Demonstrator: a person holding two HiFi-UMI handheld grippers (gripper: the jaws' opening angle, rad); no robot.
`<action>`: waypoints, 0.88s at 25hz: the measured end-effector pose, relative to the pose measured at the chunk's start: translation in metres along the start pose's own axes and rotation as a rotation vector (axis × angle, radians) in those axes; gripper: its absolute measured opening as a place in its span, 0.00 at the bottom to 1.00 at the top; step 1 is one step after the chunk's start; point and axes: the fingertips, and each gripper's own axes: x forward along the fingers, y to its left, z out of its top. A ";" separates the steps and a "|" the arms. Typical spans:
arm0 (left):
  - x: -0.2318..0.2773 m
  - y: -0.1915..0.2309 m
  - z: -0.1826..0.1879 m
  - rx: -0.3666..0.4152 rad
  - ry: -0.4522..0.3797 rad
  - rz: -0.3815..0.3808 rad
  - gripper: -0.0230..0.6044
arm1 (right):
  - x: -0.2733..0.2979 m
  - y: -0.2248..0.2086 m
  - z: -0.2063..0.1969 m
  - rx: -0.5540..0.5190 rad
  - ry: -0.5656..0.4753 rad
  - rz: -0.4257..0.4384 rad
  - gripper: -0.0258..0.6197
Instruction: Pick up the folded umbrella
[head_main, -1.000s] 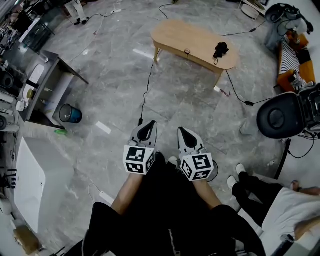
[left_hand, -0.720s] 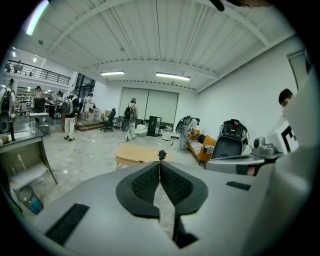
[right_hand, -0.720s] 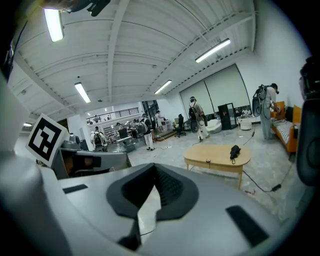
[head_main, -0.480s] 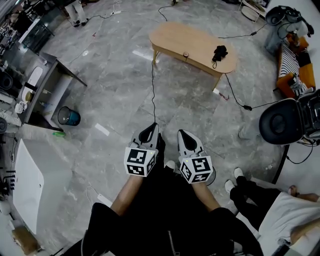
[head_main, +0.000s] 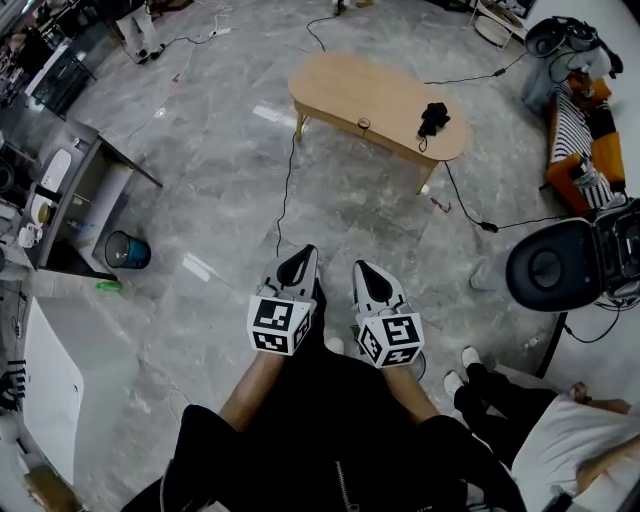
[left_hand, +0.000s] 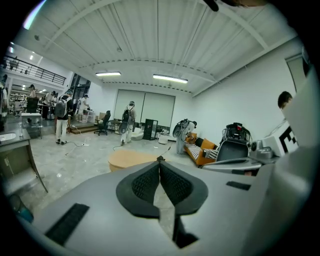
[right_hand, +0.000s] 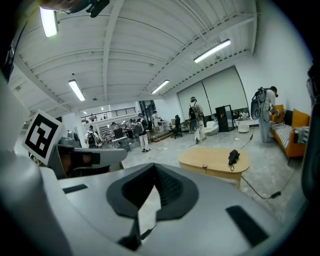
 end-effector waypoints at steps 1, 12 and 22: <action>0.007 0.005 0.003 -0.001 -0.001 -0.003 0.06 | 0.008 -0.003 0.003 0.000 0.002 -0.003 0.06; 0.104 0.053 0.039 -0.002 0.028 -0.071 0.06 | 0.097 -0.048 0.040 0.028 0.034 -0.056 0.06; 0.171 0.103 0.066 0.000 0.051 -0.103 0.06 | 0.175 -0.080 0.068 0.071 0.041 -0.099 0.06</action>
